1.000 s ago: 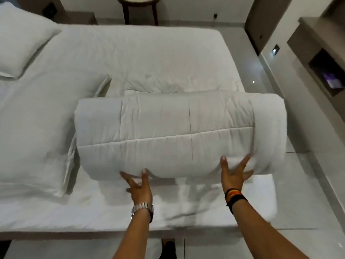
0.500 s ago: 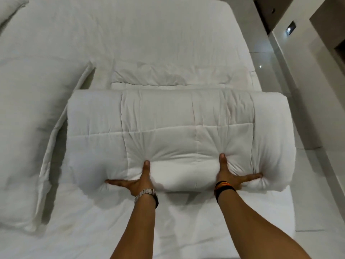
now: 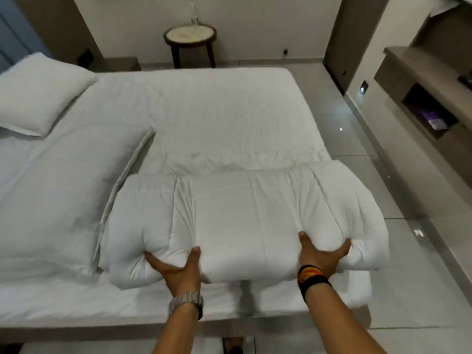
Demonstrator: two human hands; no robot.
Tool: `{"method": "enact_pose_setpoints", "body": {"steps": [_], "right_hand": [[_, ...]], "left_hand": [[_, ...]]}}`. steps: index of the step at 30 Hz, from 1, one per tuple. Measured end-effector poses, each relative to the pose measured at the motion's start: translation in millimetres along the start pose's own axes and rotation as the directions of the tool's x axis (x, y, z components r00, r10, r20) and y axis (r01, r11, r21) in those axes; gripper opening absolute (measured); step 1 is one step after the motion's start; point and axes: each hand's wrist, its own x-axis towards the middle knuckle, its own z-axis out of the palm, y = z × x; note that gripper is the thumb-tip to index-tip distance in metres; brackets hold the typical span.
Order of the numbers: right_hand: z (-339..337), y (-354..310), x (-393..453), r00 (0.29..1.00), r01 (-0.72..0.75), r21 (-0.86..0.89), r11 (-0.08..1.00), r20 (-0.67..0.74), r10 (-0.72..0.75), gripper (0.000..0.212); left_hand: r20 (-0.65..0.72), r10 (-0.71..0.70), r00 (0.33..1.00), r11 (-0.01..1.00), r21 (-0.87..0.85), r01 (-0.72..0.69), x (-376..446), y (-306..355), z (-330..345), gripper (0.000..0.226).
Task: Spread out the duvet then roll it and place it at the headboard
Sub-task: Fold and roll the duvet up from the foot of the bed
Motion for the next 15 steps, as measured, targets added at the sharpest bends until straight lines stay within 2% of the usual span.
{"method": "enact_pose_setpoints", "body": {"steps": [5,7,9,10,11,12,13,14,15], "right_hand": [[-63,-36,-38,0.977,0.199,0.073,0.977,0.067,-0.204,0.112],[-61,-66,-35,0.944,0.273,0.038,0.961,0.184,-0.275,0.11],[-45,-98,-26,0.87,0.407,-0.119,0.906,0.353,-0.345,0.103],[-36,-111,-21,0.816,0.525,-0.263,0.81,0.428,-0.39,0.096],[-26,-119,-16,0.753,0.647,-0.411,0.642,0.478,-0.453,0.087],[-14,-124,-9,0.663,0.746,-0.519,0.417,0.517,-0.542,0.079],[-1,-126,-1,0.537,0.805,-0.564,0.183,0.564,-0.627,0.071],[9,-125,7,0.401,0.83,-0.558,-0.017,0.617,-0.677,0.067],[24,-126,19,0.292,0.83,-0.532,-0.166,0.669,-0.683,0.066]], "left_hand": [[0.139,0.232,0.963,0.973,-0.028,-0.23,-42,34,-60,0.116],[0.219,0.31,0.925,0.948,0.008,-0.319,-37,55,-53,0.101],[0.316,0.381,0.869,0.866,0.206,-0.455,-25,72,-30,0.08],[0.358,0.411,0.838,0.749,0.391,-0.535,-16,77,-15,0.071],[0.37,0.436,0.821,0.583,0.579,-0.57,-5,79,-2,0.065],[0.361,0.478,0.8,0.407,0.717,-0.567,8,79,12,0.06],[0.361,0.521,0.773,0.271,0.789,-0.551,19,80,24,0.058],[0.376,0.568,0.732,0.176,0.813,-0.555,30,79,33,0.058],[0.399,0.616,0.68,0.112,0.809,-0.576,45,79,44,0.059]]}}
